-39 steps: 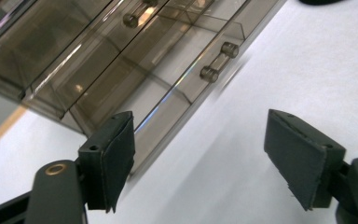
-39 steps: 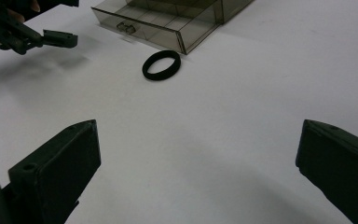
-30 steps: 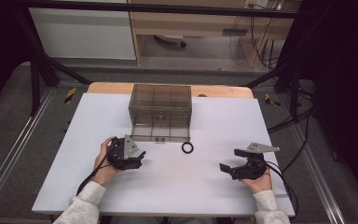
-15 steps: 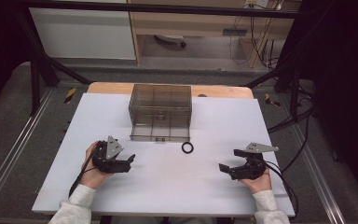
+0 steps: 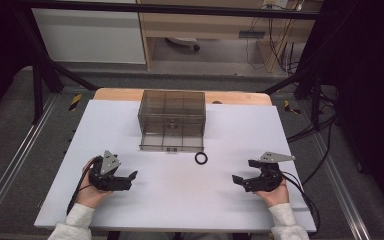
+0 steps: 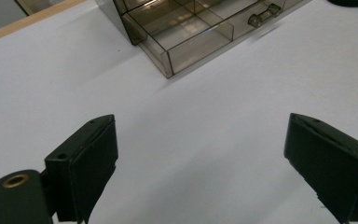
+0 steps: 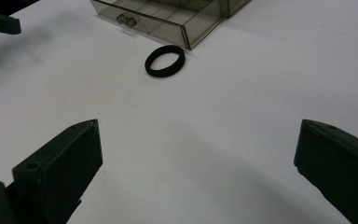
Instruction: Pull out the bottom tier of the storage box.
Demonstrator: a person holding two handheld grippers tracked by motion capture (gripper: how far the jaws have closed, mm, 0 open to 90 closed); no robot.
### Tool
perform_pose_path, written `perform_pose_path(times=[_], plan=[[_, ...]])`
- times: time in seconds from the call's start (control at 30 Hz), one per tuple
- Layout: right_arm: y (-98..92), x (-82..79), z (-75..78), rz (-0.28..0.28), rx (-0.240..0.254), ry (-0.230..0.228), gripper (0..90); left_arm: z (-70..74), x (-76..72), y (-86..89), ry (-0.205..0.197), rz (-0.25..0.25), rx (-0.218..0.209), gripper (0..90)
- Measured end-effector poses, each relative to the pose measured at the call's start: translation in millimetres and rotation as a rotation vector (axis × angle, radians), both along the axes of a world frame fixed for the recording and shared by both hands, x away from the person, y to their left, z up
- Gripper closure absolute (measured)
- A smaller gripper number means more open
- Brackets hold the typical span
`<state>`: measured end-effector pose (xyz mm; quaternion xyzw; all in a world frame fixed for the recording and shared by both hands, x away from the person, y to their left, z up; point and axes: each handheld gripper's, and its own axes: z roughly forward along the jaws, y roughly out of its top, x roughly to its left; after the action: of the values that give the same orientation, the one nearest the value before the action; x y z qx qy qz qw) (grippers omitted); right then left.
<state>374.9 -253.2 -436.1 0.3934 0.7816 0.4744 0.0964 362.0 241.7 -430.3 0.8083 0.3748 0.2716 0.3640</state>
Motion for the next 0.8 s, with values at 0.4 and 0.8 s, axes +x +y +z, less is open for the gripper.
perform_pose_path(times=[0.4, 0.8], plan=[[13.2, 2.3, 5.7, 0.01, -0.022, -0.001, 2.0, -1.6, -4.5, 16.4, 0.023, -0.005, -0.04, 6.5], [29.9, 4.9, 6.2, 0.03, -0.053, 0.013, 2.1, -2.6, -8.1, 26.0, 0.058, 0.01, -0.074, 4.5]])
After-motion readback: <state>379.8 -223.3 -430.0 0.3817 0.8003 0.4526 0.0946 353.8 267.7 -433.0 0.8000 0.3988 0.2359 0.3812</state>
